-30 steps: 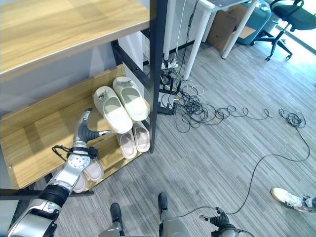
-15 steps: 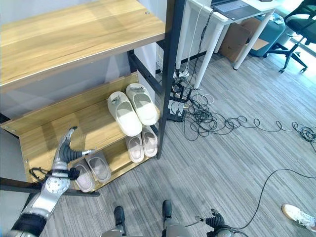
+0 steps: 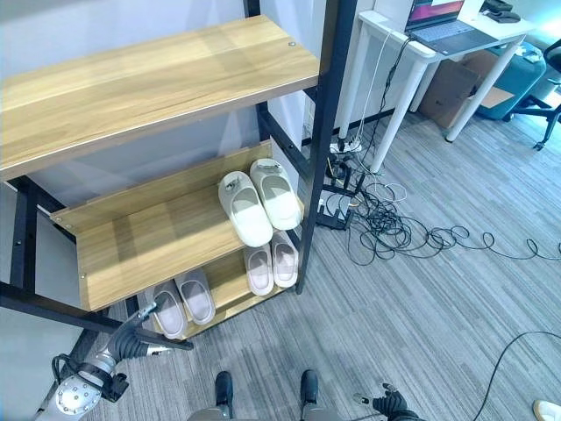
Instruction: Arrange the slippers neatly on the shoe rack.
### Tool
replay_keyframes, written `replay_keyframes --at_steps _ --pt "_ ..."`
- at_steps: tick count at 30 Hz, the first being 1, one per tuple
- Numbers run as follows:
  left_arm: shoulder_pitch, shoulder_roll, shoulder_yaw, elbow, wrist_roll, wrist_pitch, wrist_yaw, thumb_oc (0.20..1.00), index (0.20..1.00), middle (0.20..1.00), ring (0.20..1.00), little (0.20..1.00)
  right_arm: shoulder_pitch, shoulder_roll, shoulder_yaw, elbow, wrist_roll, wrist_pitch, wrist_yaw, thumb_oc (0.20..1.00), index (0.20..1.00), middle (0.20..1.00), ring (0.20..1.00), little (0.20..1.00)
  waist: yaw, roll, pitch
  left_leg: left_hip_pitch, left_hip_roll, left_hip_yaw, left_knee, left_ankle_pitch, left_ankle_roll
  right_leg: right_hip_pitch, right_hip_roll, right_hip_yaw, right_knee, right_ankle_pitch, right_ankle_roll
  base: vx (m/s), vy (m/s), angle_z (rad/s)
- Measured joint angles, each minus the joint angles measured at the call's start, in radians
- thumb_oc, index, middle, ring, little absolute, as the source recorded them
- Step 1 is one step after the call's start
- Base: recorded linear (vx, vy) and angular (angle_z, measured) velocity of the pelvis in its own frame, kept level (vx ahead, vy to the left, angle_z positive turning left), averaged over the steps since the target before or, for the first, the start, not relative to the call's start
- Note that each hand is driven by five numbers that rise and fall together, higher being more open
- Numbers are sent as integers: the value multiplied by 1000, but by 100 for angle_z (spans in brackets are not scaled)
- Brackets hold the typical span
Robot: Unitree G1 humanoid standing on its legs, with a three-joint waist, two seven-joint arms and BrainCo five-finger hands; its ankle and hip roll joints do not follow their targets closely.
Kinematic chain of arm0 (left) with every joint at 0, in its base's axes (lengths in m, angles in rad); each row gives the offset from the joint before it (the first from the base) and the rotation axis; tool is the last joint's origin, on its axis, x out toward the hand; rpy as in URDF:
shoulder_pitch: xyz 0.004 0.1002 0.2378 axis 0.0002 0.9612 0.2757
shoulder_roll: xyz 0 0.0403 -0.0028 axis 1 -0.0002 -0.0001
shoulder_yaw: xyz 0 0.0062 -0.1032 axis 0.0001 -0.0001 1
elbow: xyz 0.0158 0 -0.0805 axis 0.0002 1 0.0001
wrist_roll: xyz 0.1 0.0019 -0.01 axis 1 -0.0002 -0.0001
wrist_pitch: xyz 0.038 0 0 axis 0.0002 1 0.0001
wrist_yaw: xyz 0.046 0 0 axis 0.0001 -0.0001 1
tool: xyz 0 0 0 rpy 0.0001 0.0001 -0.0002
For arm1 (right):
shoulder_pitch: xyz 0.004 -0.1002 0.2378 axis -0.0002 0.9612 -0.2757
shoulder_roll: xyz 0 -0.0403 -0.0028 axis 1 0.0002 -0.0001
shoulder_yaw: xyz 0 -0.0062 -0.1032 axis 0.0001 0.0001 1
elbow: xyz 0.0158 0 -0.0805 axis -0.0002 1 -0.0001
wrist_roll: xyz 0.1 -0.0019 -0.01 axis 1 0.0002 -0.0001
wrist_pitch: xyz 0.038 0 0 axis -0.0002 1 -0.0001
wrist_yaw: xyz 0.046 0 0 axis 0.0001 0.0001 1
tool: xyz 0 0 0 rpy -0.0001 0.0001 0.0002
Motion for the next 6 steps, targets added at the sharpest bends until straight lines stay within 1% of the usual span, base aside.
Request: replay_keyframes --at_steps 2,3,6 --pt "2 -50 -34 133 2 30 -18 1000 1000 1000 1000 1000 1 3 0 4 0 -1 2 1000 1000 1000 1000 1000 -14 -3 -3 0 0 -1 0 -1 0 -1 0 0 0 -1 0 16 7 0" --pt "2 -107 -48 239 7 36 -25 1000 1000 1000 1000 1000 10 1 0 10 0 0 3 1000 1000 1000 1000 1000 -14 -7 -3 0 0 -1 0 0 0 0 0 0 0 -1 0 0 0 0" --pt "-33 -195 -70 444 77 56 -20 1000 1000 1000 1000 1000 24 8 5 17 0 0 4 1000 1000 1000 1000 1000 -20 -11 -3 3 -1 -1 0 -1 0 4 -1 0 0 -2 1 24 38 1"
